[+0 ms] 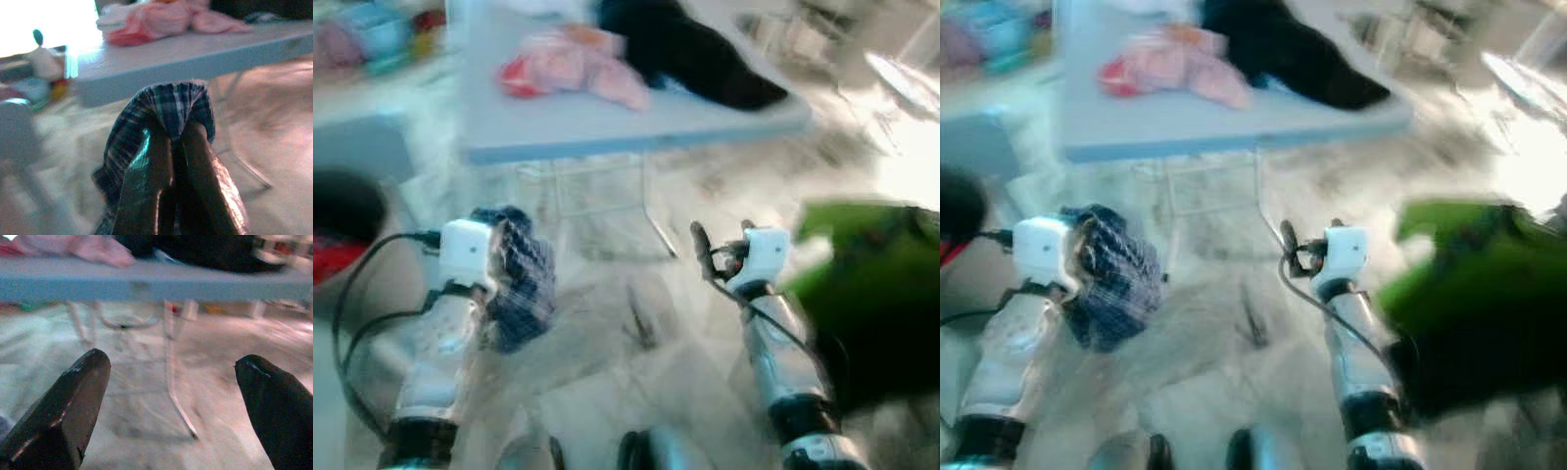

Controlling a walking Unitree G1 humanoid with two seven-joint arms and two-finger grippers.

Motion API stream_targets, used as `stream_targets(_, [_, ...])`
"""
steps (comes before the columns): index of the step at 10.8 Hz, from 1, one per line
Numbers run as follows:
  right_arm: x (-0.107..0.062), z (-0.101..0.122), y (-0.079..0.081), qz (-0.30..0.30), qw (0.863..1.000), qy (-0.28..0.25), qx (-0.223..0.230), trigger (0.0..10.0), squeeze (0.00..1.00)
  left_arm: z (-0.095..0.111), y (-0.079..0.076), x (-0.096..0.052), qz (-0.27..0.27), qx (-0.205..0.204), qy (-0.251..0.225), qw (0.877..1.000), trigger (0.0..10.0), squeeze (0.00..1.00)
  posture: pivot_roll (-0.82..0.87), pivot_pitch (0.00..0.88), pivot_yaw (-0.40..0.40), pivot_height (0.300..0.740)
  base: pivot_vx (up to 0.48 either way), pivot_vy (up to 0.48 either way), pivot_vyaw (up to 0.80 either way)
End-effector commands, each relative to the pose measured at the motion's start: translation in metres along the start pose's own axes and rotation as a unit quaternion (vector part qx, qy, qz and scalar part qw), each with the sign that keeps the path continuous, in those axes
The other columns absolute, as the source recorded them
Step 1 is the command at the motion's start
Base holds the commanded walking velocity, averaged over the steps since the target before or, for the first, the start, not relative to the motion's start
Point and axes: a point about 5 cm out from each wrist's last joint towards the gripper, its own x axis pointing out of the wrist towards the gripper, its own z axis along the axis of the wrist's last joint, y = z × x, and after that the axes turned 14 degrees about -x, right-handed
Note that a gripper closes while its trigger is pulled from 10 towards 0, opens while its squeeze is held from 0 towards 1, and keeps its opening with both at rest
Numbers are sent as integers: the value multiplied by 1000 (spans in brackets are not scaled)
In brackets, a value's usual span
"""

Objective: Hang hanger

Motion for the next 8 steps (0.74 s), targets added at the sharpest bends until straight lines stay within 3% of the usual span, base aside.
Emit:
stream_targets(1, [2,5,0,-2,1000,-9,0,10000,0,1,5,-2,1,3,-1,1000,10000,0,57,130,-79,740,368,307,-800])
stream_targets(5, [2,4,-1,-5,1000,-8,0,10000,0,-1,1,-1,-10,-2,3,1000,10000,0,55,123,-78,740,395,271,-800])
stream_targets(8, [-3,1,0,-4,1000,-1,1,10000,0,-6,-1,-5,-22,3,12,1000,10000,0,56,114,-86,740,459,0,-800])
